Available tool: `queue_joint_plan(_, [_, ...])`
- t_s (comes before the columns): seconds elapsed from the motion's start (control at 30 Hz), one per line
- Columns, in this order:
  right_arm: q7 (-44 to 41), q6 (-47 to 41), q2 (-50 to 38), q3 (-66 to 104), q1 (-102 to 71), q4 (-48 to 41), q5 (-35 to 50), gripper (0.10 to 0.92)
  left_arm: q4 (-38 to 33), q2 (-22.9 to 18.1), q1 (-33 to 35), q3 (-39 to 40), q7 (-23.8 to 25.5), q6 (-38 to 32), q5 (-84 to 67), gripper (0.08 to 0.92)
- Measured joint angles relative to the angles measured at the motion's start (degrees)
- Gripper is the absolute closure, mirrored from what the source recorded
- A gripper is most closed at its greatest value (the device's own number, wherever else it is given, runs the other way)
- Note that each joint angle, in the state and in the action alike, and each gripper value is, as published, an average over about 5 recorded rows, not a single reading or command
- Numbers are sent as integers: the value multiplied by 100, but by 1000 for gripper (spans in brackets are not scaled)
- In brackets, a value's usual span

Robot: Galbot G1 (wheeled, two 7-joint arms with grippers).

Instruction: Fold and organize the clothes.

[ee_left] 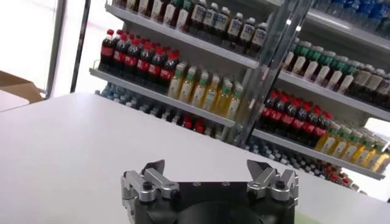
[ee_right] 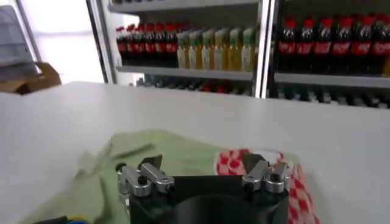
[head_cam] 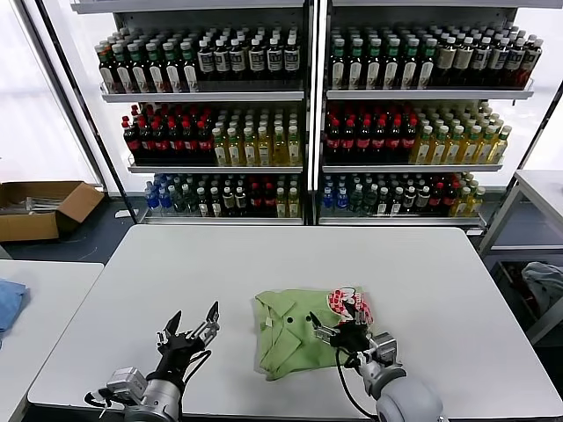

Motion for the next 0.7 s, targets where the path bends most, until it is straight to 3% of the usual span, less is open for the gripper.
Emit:
queue_joint_plan(0.4, [170,-293,292,-391,237,-366,-434,203,-11,-43,103,-113,90,-82,-17,177])
queue_joint_plan(0.7, [180,-142,74,-33,6,328,-381,203,69,-14,48,-223,191,-185,19,177])
